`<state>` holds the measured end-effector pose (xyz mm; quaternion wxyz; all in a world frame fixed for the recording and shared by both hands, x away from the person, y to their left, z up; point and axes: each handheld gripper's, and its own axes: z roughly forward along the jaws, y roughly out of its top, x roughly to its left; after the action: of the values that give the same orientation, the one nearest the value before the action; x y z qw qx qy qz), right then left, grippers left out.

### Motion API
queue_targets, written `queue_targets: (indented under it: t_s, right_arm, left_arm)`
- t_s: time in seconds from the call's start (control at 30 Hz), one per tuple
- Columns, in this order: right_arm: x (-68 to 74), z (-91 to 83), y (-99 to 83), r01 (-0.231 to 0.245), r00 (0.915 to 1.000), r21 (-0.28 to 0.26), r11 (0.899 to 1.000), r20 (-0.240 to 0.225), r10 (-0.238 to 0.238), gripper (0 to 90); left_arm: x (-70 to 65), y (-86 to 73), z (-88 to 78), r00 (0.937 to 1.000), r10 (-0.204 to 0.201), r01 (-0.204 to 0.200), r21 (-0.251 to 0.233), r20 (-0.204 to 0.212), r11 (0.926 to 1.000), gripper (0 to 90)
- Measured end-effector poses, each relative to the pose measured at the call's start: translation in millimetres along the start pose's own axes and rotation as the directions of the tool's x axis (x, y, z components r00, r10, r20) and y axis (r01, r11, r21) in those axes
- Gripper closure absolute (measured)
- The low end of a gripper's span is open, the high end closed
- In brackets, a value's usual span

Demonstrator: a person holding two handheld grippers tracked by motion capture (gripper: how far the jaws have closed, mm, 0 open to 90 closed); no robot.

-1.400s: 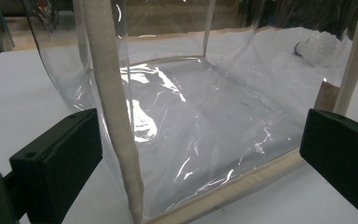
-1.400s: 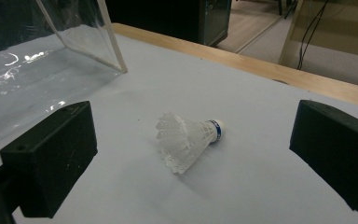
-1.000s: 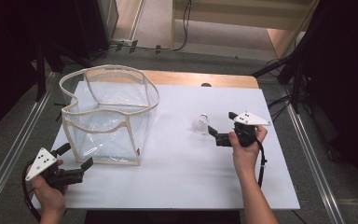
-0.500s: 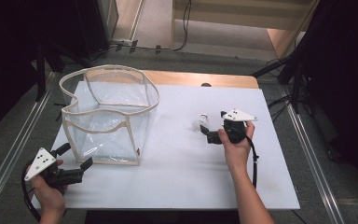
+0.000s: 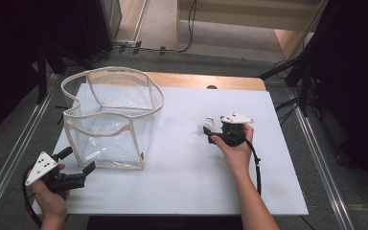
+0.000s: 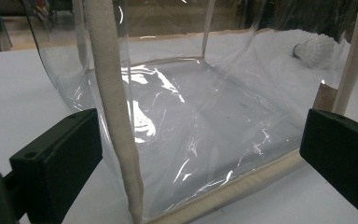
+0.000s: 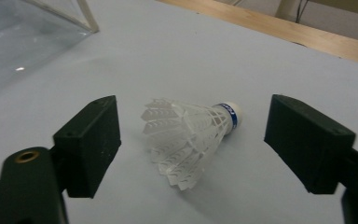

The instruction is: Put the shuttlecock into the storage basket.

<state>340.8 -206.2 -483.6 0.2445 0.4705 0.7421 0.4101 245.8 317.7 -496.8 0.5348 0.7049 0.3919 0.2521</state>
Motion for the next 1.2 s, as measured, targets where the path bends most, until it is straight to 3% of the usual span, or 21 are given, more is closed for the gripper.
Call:
queue_targets:
  t_s: [0.17, 0.53, 0.87, 1.2]
  right_arm:
    - [0.6, 7.8, -3.3, -0.038, 0.9983, 0.027, 0.999, 0.045, 0.037, 30.0]
    - [4.4, 21.5, -7.3, -0.046, 0.9948, 0.058, 0.997, 0.093, 0.04, 47.4]
    - [9.9, 30.5, -10.4, -0.072, 0.9824, 0.083, 0.994, 0.178, 0.056, 54.8]
    - [11.9, 36.7, -14.0, -0.068, 0.9781, 0.086, 0.994, 0.202, 0.049, 61.6]
  left_arm:
    - [-0.1, 0.0, -0.1, 1.0, 0.001, -0.001, 0.001, -0.001, 1.0, 0.0]
    - [0.2, 0.0, -0.1, 1.0, -0.001, 0.001, 0.0, 0.0, 1.0, 0.0]
    - [0.3, -0.1, -0.4, 1.0, -0.005, 0.005, -0.002, -0.002, 1.0, 0.0]
    - [0.9, -0.3, -0.4, 1.0, -0.008, 0.008, -0.008, 0.001, 0.9999, 0.0]
